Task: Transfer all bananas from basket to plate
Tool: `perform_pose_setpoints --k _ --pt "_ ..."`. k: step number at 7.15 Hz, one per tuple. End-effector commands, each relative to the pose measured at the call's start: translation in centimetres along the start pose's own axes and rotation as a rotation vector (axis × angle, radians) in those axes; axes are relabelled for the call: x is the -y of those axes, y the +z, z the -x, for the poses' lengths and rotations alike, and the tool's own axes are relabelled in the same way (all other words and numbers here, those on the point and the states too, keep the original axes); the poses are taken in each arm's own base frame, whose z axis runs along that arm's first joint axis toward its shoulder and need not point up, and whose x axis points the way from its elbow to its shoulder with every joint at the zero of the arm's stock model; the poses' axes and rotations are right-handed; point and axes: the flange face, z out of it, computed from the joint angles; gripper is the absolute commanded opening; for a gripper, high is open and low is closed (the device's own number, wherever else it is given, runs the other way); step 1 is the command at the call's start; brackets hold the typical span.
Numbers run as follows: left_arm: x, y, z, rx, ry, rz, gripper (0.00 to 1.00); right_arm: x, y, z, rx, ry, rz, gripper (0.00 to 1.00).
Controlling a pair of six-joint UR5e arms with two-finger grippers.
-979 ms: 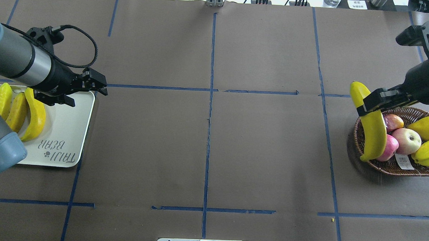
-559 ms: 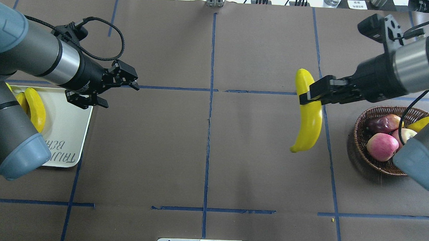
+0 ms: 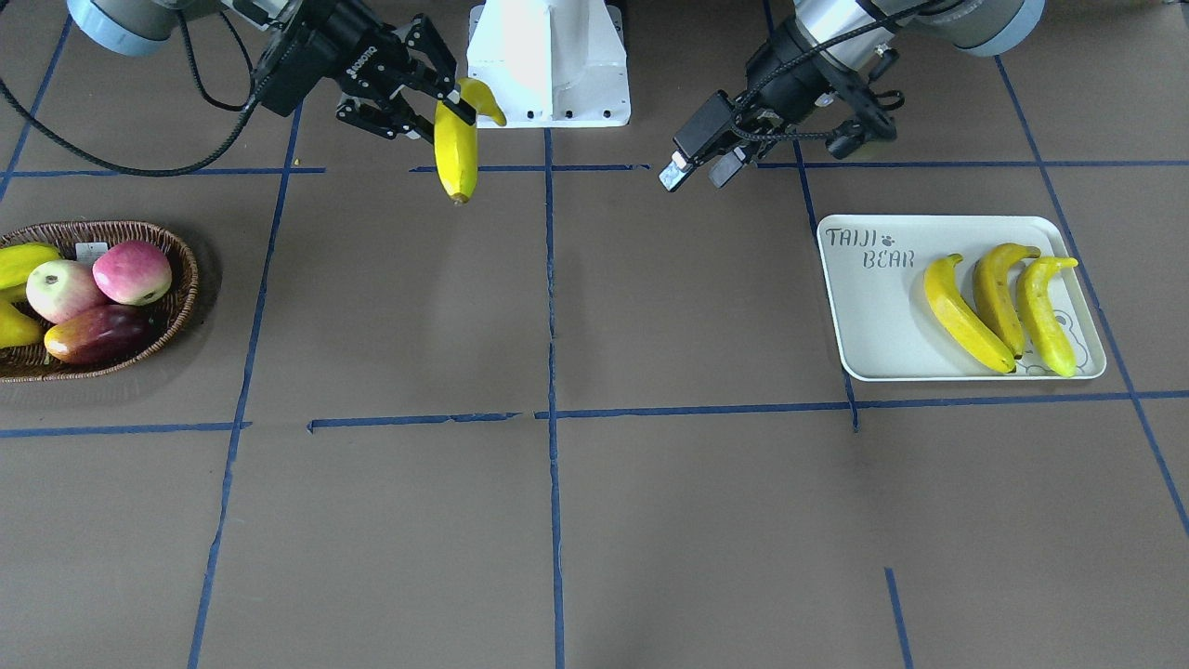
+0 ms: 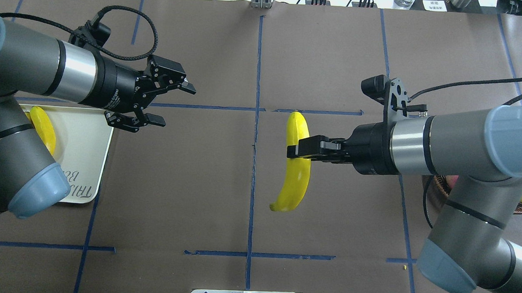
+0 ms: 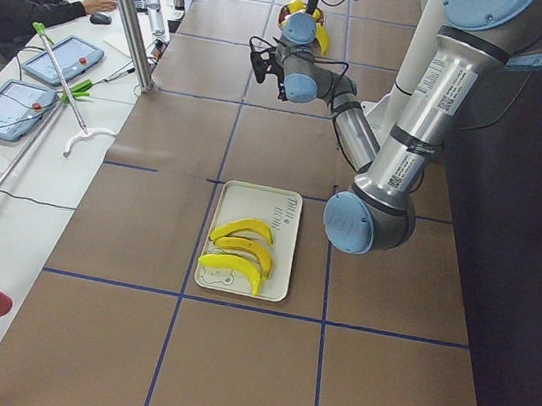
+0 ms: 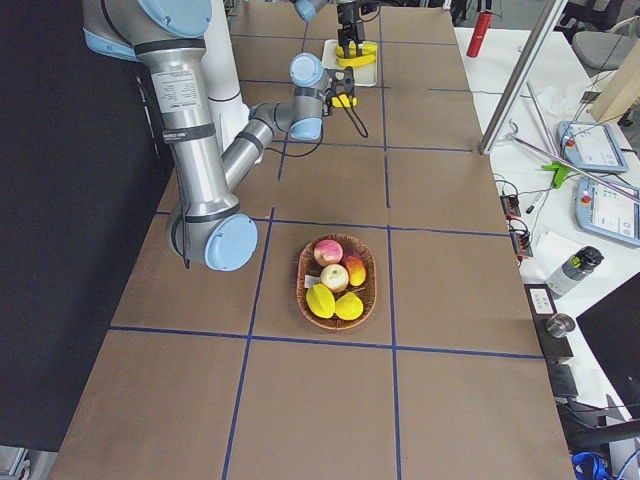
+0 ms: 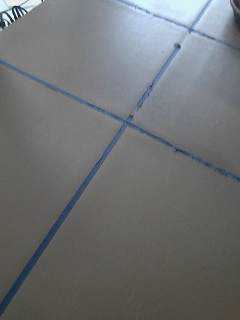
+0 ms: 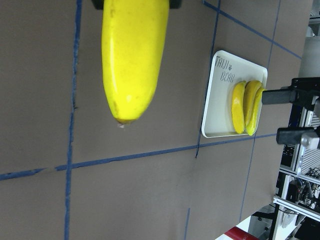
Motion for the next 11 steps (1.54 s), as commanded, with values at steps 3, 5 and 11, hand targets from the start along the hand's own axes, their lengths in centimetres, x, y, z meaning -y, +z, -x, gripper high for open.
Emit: perform_pose_setpoints --k 3,5,11 --pt "-4.5 3.6 -3.1 -0.015 0.032 0.137 0.99 -3.3 2.5 3.2 0.062 -0.128 0.055 0.01" --pt "-8.1 4.2 -4.2 -0.031 0.046 0.199 0.99 -3.4 2.6 3.3 0.066 -0.123 0.057 0.01" --pt "-11.3 7.2 -4.5 -0.011 0.061 0.257 0.96 -3.5 2.2 3.6 0.086 -0.127 0.053 0.01"
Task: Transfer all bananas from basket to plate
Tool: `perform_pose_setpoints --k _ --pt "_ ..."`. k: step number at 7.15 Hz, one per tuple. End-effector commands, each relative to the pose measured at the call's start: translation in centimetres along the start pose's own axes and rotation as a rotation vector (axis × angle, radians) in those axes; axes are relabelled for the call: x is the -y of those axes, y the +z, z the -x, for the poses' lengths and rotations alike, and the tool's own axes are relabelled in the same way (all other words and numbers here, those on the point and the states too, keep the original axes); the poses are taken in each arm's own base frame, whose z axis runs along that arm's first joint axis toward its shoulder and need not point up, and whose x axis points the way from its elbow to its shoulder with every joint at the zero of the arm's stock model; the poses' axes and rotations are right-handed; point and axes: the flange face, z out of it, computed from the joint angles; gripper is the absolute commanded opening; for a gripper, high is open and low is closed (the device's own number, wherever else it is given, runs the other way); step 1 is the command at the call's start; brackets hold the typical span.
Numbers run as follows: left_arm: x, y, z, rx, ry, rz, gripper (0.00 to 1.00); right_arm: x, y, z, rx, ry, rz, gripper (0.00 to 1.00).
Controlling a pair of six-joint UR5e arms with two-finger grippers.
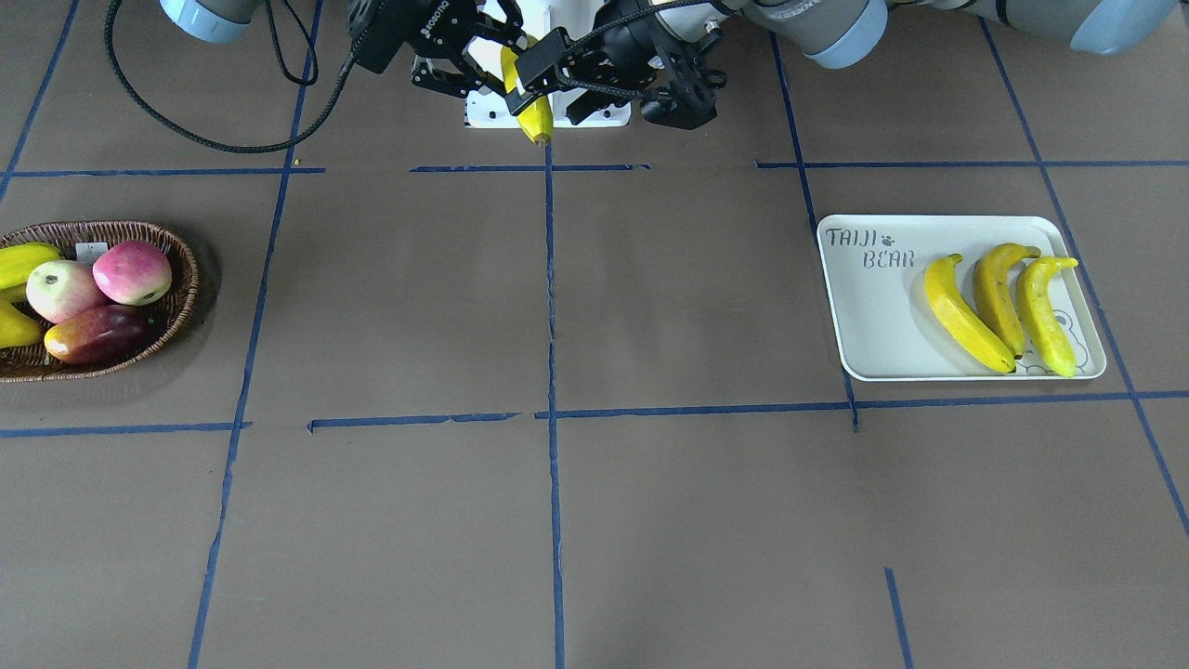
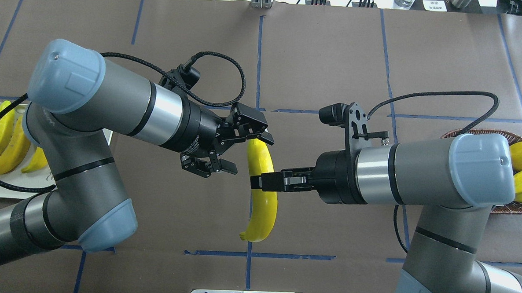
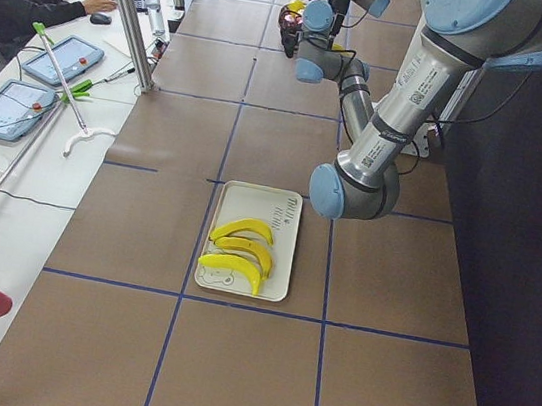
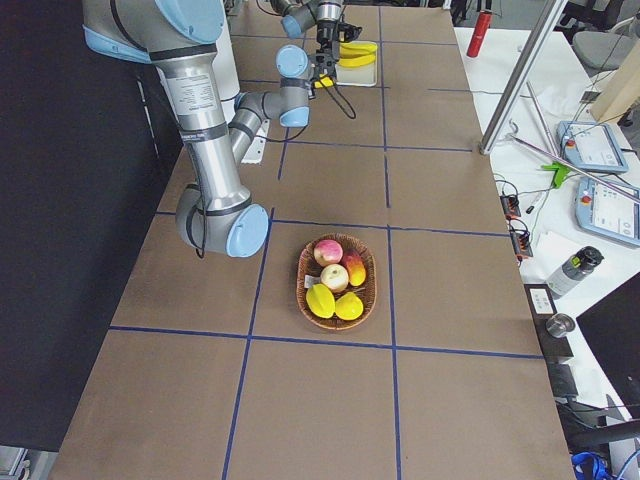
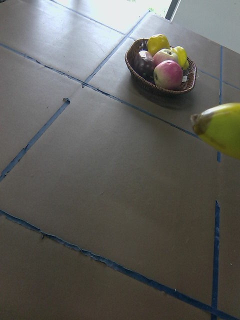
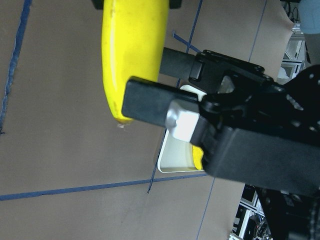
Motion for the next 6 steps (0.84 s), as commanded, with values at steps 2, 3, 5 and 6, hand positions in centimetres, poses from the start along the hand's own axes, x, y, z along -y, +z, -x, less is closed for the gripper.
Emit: perform_pose_setpoints --k 2,3,5,6 --pt "-0.96 1.04 -0.29 0.0 0.006 0.022 0.75 0.0 -0.02 0.02 0.001 0.0 0.0 0.01" --pt "-1.15 1.2 -0.21 0.002 0.006 0.026 0.54 0.05 -0.11 0.06 0.002 -0.001 -0.002 0.01" --pt "-1.32 0.99 -0.24 -0.001 0.018 0.029 0.0 0.08 -0.22 0.13 0.005 -0.002 -0.001 0.11" --pt "-1.27 0.85 -0.18 -0.001 0.019 0.028 0.0 0.03 -0.21 -0.03 0.001 -0.001 0.001 0.68"
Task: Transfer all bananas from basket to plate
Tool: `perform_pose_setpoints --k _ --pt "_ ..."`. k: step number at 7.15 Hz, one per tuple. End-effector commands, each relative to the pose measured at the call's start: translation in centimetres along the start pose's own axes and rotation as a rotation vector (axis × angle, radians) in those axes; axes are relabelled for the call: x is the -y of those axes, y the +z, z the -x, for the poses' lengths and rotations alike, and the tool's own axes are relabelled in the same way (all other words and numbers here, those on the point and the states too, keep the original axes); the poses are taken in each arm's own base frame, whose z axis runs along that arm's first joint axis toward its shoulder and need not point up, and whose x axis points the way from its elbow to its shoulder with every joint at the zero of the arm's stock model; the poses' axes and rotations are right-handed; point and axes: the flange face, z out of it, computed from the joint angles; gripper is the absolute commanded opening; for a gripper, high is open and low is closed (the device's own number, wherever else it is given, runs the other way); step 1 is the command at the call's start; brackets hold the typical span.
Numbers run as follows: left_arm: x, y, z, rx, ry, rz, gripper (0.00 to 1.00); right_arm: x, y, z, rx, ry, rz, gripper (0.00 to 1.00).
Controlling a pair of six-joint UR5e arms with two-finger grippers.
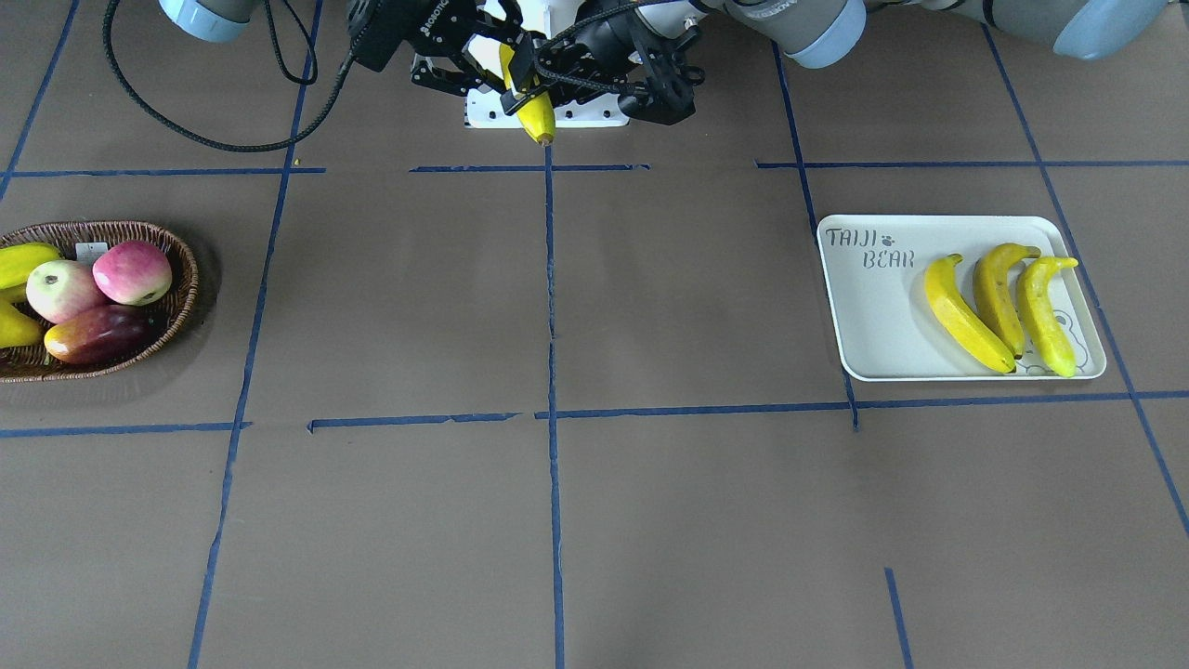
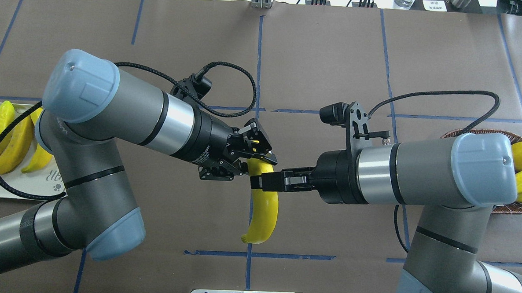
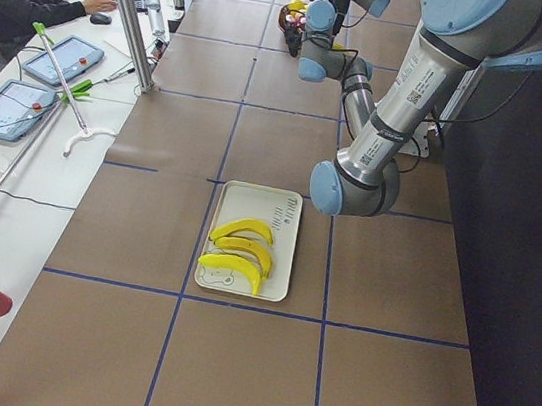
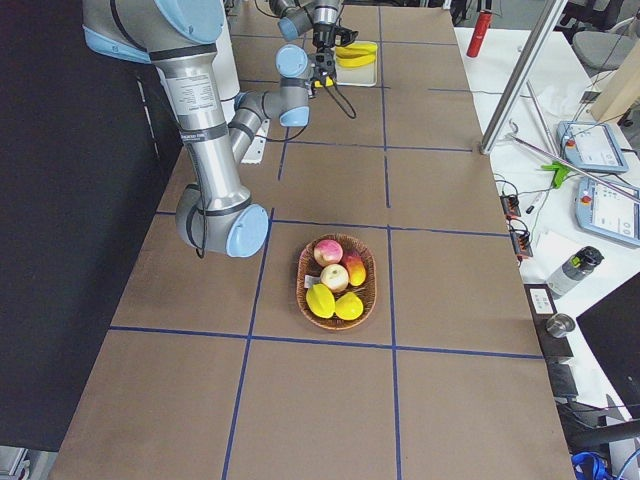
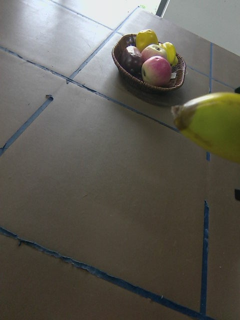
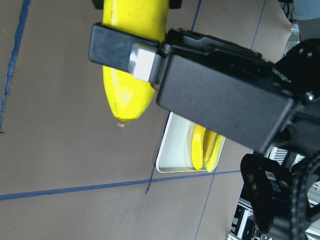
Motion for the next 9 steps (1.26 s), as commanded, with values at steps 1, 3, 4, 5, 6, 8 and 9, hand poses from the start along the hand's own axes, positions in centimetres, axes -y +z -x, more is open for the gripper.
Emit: perform_pose_setpoints --k 1,3,4,5,6,8,9 --pt "-0.1 -0.4 -0.1 -0.006 0.004 -0.001 0.0 0.0 -0.2 0.0 0.0 0.0 0.001 0.99" --pt "0.9 -1.0 -0.3 0.001 -0.006 -0.025 0.0 -0.2 -1.5 0.5 0.017 -0.002 0.003 1.0" --pt "3.0 -2.2 -0.6 0.0 -0.018 -0.071 0.0 -0.4 -2.1 0.6 0.023 0.001 0.01 1.0" --pt "6.6 -3.1 -0.3 0.037 -0.062 -0.137 0.0 -1.0 -3.6 0.5 0.024 0.011 0.009 1.0" --pt "10.0 -2.9 0.8 0.09 -0.099 -0.191 0.0 -2.0 -5.8 0.1 0.022 0.017 0.013 1.0" --pt "15.9 -6.4 5.0 0.289 -0.082 -0.233 0.0 -2.8 -8.9 -2.8 -0.045 0.041 0.007 1.0" --pt "18.5 -11.1 7.1 0.348 -0.08 -0.232 0.0 -1.6 -10.3 -4.2 -0.085 0.056 -0.008 1.0"
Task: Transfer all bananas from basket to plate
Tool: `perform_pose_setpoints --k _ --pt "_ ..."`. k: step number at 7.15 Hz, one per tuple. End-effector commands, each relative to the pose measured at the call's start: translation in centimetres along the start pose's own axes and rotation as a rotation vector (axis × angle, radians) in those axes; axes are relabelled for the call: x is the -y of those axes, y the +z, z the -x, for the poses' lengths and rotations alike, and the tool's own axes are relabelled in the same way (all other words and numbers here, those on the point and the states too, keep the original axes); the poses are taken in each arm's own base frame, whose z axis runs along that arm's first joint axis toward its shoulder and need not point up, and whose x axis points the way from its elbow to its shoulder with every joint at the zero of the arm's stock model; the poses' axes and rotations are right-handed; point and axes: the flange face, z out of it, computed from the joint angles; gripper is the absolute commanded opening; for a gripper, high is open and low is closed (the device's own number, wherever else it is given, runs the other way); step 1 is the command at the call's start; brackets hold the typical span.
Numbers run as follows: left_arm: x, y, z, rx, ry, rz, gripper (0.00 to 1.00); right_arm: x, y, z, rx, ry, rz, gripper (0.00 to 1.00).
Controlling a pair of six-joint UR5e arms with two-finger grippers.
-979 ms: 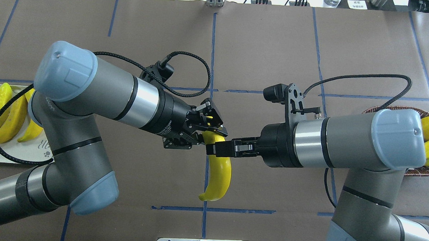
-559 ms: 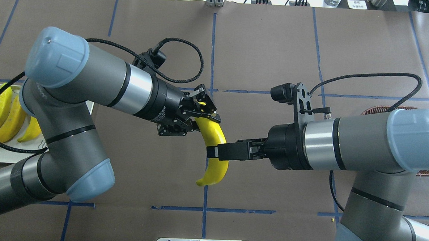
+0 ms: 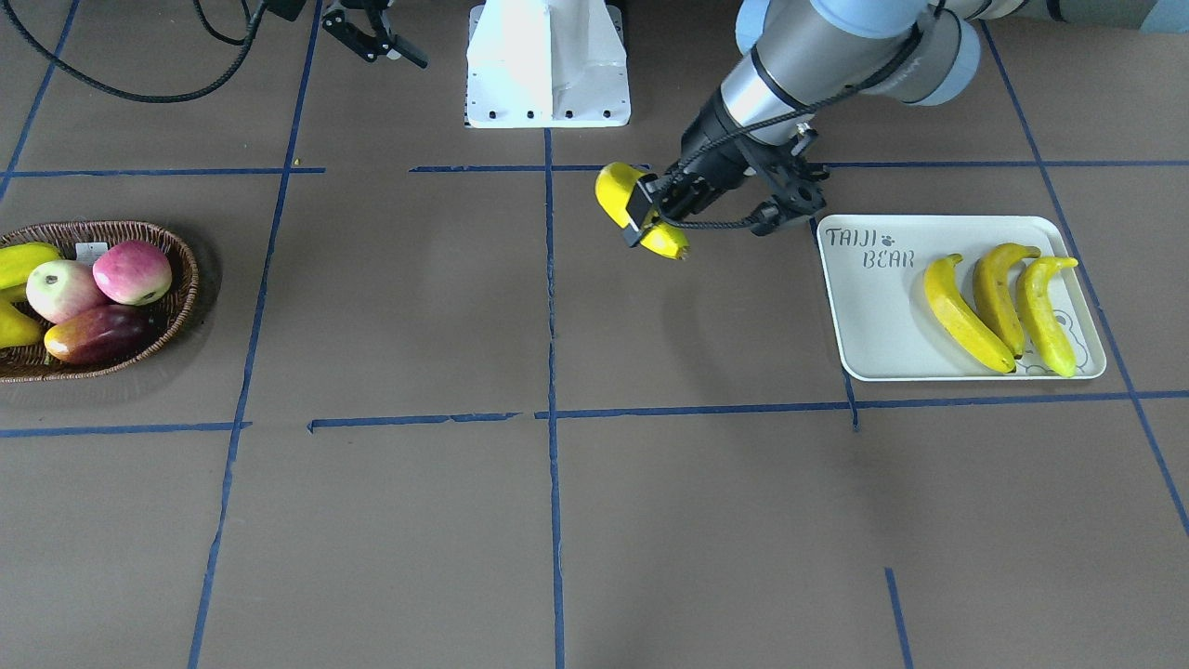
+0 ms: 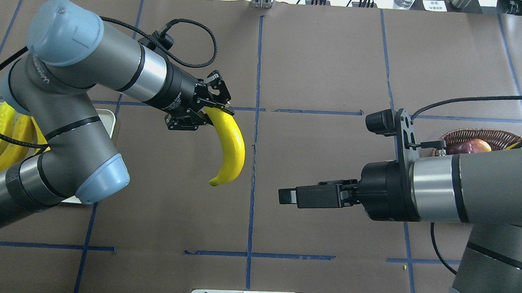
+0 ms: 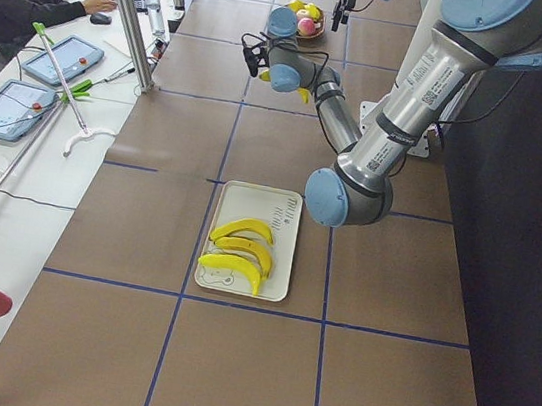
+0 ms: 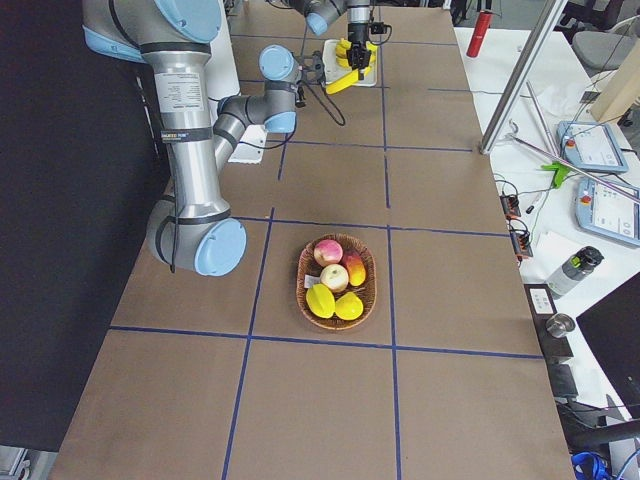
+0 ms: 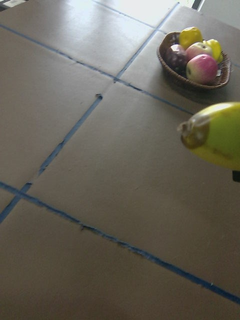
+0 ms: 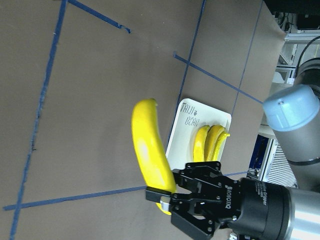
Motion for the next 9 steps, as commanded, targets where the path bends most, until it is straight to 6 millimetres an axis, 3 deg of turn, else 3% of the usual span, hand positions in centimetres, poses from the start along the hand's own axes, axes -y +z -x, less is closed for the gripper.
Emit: perform_pose_setpoints --k 1,3,4,5,6,8,9 --pt "7.2 -4.8 5.6 0.126 0.051 -0.026 0.0 2.1 -3.0 -3.4 -0.084 0.036 -0.036 1.0" --pt "10.4 -2.3 14.0 0.279 0.094 -0.058 0.0 4.2 -3.3 -6.4 -0.149 0.067 -0.077 1.0" --pt "11.3 -1.4 16.1 0.318 0.067 -0.067 0.0 5.0 -3.6 -7.2 -0.166 0.074 -0.094 1.0" --pt "12.1 -0.6 20.2 0.372 0.022 -0.061 0.0 5.2 -3.4 -7.8 -0.176 0.08 -0.095 1.0" --pt "12.6 0.0 21.9 0.399 -0.001 -0.058 0.0 5.1 -3.3 -7.8 -0.175 0.08 -0.092 1.0" --pt "14.7 2.6 23.5 0.468 -0.005 -0.128 0.0 5.0 -3.4 -7.8 -0.176 0.081 -0.092 1.0" --pt "14.7 3.6 23.8 0.485 -0.002 -0.119 0.0 5.0 -3.4 -7.8 -0.176 0.081 -0.092 1.0"
